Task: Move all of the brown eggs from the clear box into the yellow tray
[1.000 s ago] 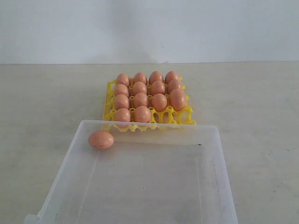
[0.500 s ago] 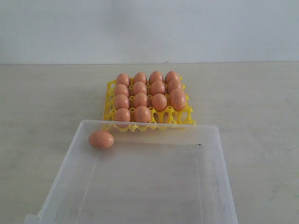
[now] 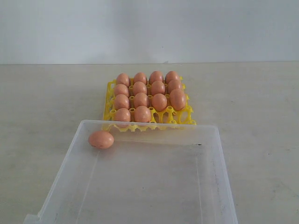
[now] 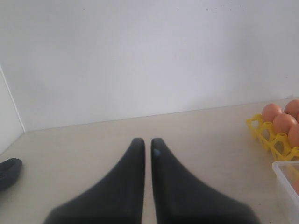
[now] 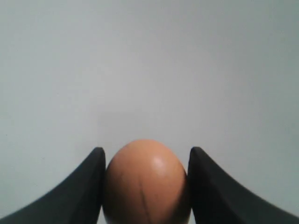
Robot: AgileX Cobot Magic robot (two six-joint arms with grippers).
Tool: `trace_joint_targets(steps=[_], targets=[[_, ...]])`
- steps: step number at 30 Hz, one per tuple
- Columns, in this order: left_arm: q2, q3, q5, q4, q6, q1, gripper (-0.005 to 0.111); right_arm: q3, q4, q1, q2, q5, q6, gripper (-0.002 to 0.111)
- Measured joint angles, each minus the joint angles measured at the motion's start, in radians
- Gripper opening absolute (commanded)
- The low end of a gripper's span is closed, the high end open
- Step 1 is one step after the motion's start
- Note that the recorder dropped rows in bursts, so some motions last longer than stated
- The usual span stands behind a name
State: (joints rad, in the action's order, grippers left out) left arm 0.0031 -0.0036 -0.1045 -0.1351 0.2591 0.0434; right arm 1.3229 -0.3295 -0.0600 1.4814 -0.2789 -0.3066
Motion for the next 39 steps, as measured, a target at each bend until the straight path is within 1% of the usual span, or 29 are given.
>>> trace_joint_targets(steps=[1,2,3,4,6,7,9,10,13,16,19,21,24,27,28,30,33,35,36,38,39], targets=[[0.0,0.0,0.0,0.0,0.0,0.0,0.004,-0.006,0.114,0.0,0.0,-0.04,-0.09,0.0],[0.0,0.0,0.0,0.0,0.0,0.0,0.004,-0.01,0.355,0.0,0.002,-0.147,-0.28,0.0],[0.0,0.0,0.0,0.0,0.0,0.0,0.004,-0.01,0.49,0.0,0.004,-0.23,-0.367,0.0],[0.0,0.0,0.0,0.0,0.0,0.0,0.004,-0.01,0.711,0.002,0.004,-0.402,-0.491,0.0],[0.0,0.0,0.0,0.0,0.0,0.0,0.004,-0.01,0.914,0.002,0.002,-0.618,-0.619,0.0],[0.0,0.0,0.0,0.0,0.0,0.0,0.004,-0.01,0.97,0.002,0.0,-0.645,-0.656,0.0],[0.0,0.0,0.0,0.0,0.0,0.0,0.004,-0.01,1.063,0.002,-0.002,-0.636,-0.708,0.0],[0.0,0.0,0.0,0.0,0.0,0.0,0.004,-0.01,1.117,0.002,-0.002,-0.603,-0.724,0.0],[0.0,0.0,0.0,0.0,0.0,0.0,0.004,-0.015,1.283,0.002,-0.004,-0.466,-0.744,0.0],[0.0,0.0,0.0,0.0,0.0,0.0,0.004,-0.06,1.437,0.002,-0.029,-0.324,-0.746,0.0],[0.0,0.0,0.0,0.0,0.0,0.0,0.004,-0.141,1.477,-0.005,-0.103,-0.235,-0.692,0.0],[0.0,0.0,0.0,0.0,0.0,0.0,0.004,-0.208,1.441,-0.019,-0.166,-0.198,-0.637,0.0],[0.0,0.0,0.0,0.0,0.0,0.0,0.004,-0.339,1.264,-0.043,-0.254,-0.216,-0.554,0.0],[0.0,0.0,0.0,0.0,0.0,0.0,0.004,-0.51,1.059,-0.061,-0.284,-0.324,-0.461,0.0],[0.0,0.0,0.0,0.0,0.0,0.0,0.004,-0.563,0.984,-0.07,-0.269,-0.371,-0.424,0.0],[0.0,0.0,0.0,0.0,0.0,0.0,0.004,-0.638,0.902,-0.079,-0.207,-0.424,-0.385,0.0],[0.0,0.0,0.0,0.0,0.0,0.0,0.004,-0.662,0.822,-0.079,-0.023,-0.48,-0.398,0.0],[0.0,0.0,0.0,0.0,0.0,0.0,0.004,-0.621,0.861,-0.079,0.105,-0.493,-0.495,0.0],[0.0,0.0,0.0,0.0,0.0,0.0,0.004,-0.583,0.93,-0.079,0.172,-0.504,-0.573,0.0],[0.0,0.0,0.0,0.0,0.0,0.0,0.004,-0.484,1.132,-0.079,0.28,-0.564,-0.73,0.0],[0.0,0.0,0.0,0.0,0.0,0.0,0.004,-0.428,1.267,-0.079,0.333,-0.626,-0.812,0.0]])
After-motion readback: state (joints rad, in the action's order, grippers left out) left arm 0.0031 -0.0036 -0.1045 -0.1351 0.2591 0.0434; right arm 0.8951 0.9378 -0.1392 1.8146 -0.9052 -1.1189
